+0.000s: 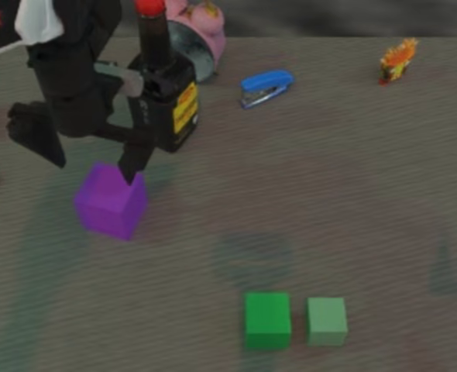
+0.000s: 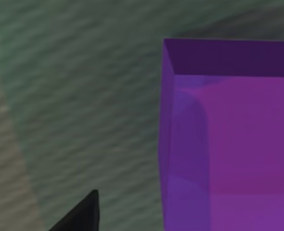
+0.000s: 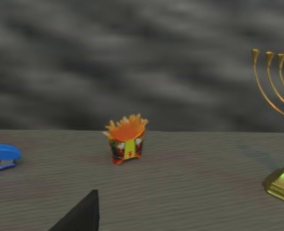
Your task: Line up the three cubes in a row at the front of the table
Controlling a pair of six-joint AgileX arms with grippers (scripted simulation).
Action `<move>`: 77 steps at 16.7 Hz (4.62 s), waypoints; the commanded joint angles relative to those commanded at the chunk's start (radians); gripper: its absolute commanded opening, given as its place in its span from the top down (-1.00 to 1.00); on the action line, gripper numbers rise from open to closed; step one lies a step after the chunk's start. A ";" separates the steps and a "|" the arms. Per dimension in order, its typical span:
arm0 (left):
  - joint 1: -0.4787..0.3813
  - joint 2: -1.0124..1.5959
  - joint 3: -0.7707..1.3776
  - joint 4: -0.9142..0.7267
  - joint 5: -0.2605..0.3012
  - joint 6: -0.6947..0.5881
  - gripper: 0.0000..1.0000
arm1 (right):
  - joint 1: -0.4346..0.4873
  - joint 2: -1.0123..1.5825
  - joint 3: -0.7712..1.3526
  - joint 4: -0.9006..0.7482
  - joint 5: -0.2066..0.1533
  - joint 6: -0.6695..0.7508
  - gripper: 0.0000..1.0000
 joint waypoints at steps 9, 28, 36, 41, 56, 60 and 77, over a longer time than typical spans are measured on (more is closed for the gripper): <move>0.002 0.090 -0.151 0.249 0.001 0.003 -1.00 | 0.000 0.000 0.000 0.000 0.000 0.000 -1.00; 0.002 0.118 -0.189 0.306 0.001 0.003 0.96 | 0.000 0.000 0.000 0.000 0.000 0.000 -1.00; 0.002 0.118 -0.189 0.306 0.001 0.003 1.00 | 0.000 0.000 0.000 0.000 0.000 0.000 -1.00; 0.007 0.083 -0.139 0.231 0.001 0.004 1.00 | 0.000 0.000 0.000 0.000 0.000 0.000 -1.00; -0.091 -0.064 -0.142 0.080 -0.002 -0.160 1.00 | 0.000 0.000 0.000 0.000 0.000 0.000 -1.00; -0.240 -0.188 -0.292 0.094 -0.003 -0.442 1.00 | 0.000 0.000 0.000 0.000 0.000 0.000 -1.00; -0.433 -0.306 -0.583 0.291 -0.006 -0.758 1.00 | 0.000 0.000 0.000 0.000 0.000 0.000 -1.00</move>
